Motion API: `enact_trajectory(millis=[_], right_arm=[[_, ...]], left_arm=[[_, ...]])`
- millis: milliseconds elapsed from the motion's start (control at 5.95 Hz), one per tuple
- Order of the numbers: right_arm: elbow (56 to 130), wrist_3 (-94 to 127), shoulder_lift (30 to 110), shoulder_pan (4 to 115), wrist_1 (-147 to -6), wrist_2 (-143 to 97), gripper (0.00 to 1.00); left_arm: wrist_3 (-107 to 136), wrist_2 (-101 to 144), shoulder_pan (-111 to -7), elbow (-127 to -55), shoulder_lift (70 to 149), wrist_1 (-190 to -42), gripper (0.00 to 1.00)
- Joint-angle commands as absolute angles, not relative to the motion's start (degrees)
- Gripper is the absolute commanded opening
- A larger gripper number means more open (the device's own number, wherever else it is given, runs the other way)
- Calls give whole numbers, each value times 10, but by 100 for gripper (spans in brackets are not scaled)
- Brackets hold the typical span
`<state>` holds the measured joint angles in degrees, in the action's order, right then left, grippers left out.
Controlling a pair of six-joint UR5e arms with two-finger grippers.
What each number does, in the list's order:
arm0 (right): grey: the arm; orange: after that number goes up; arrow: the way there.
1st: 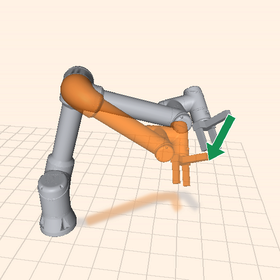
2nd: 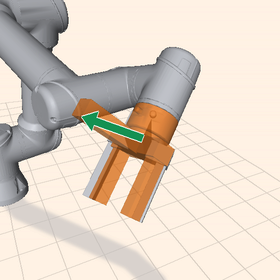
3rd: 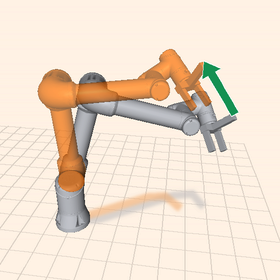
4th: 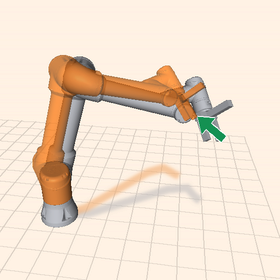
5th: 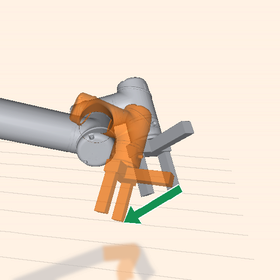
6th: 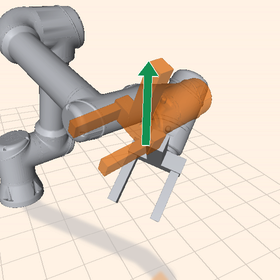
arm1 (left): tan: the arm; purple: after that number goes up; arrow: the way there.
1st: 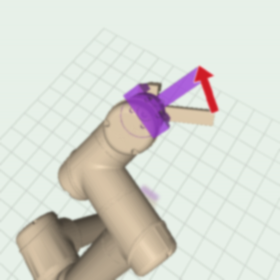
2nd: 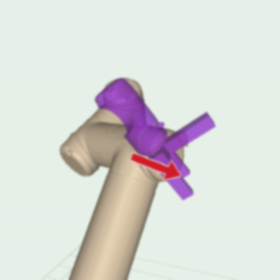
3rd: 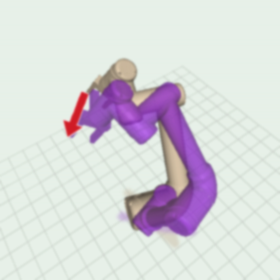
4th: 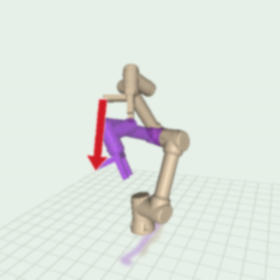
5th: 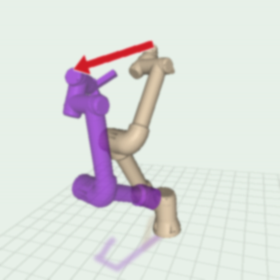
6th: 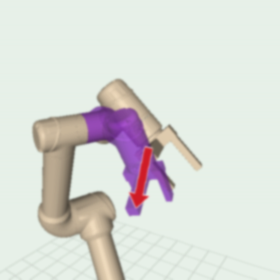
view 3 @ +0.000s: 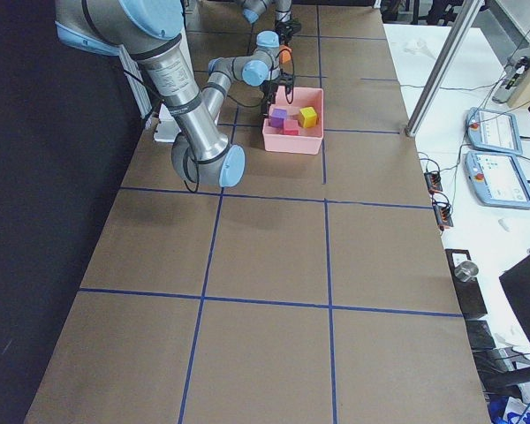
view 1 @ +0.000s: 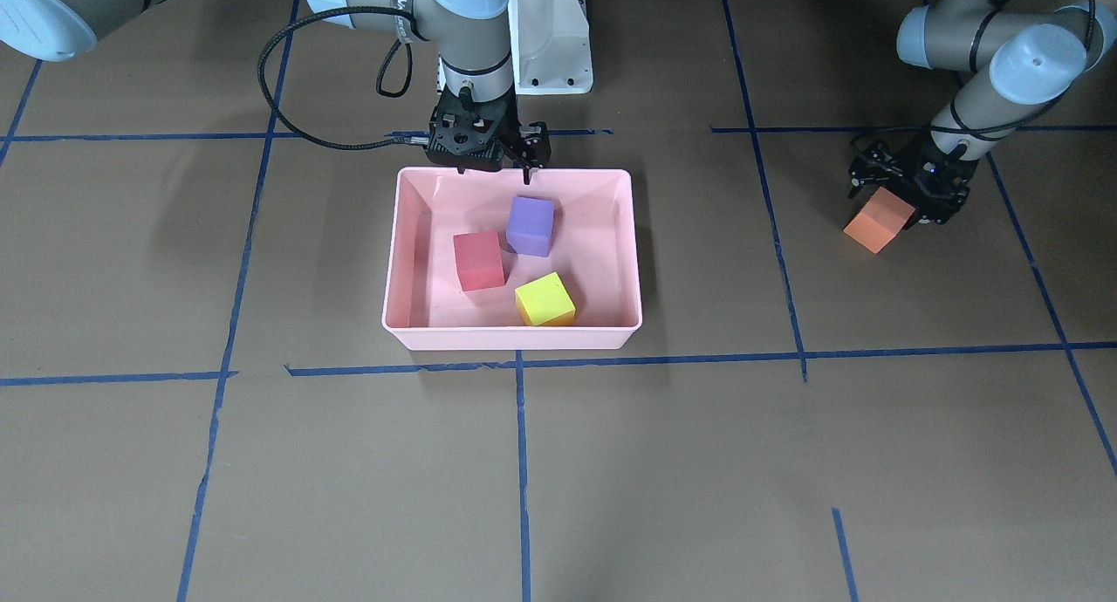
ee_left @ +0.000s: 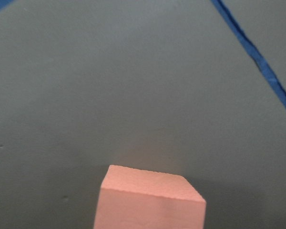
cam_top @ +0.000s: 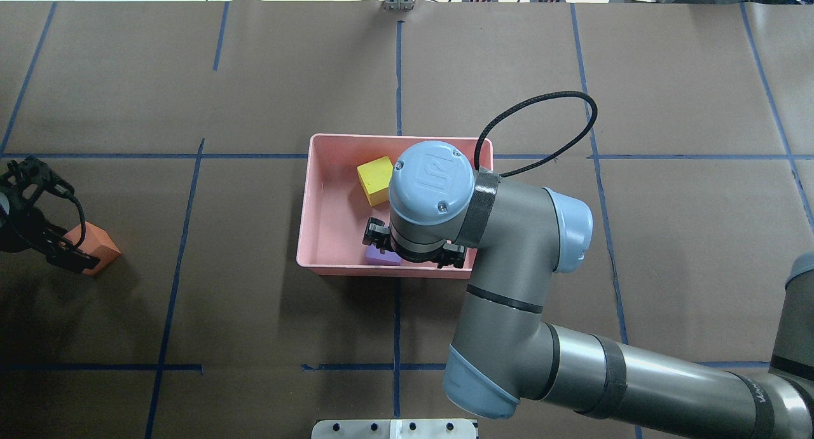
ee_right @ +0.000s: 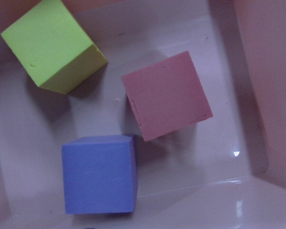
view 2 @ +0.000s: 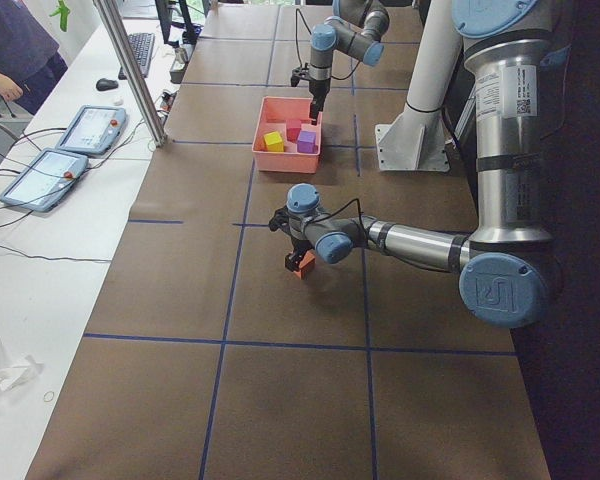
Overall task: Place blocks into pink bin with both arms
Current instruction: 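Release the purple cube in the bin while the left gripper grasps the orange cube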
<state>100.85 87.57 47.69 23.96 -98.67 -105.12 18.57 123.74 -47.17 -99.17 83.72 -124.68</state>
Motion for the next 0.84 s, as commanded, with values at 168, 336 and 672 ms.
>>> enact_trajectory(millis=[168,336,672], right_arm=[[1019,872,480,239,-986,-1052,100],[1046,864,494,239,-987,-1053,100],[1067,799,507,279,-988,-1070,100]], left_arm=[[185,1242,-468,-977,851,-1245,43],[186,1243,-472,-996,849,-1241,34],[226,1245,-506,-1101,859,-1126,34]])
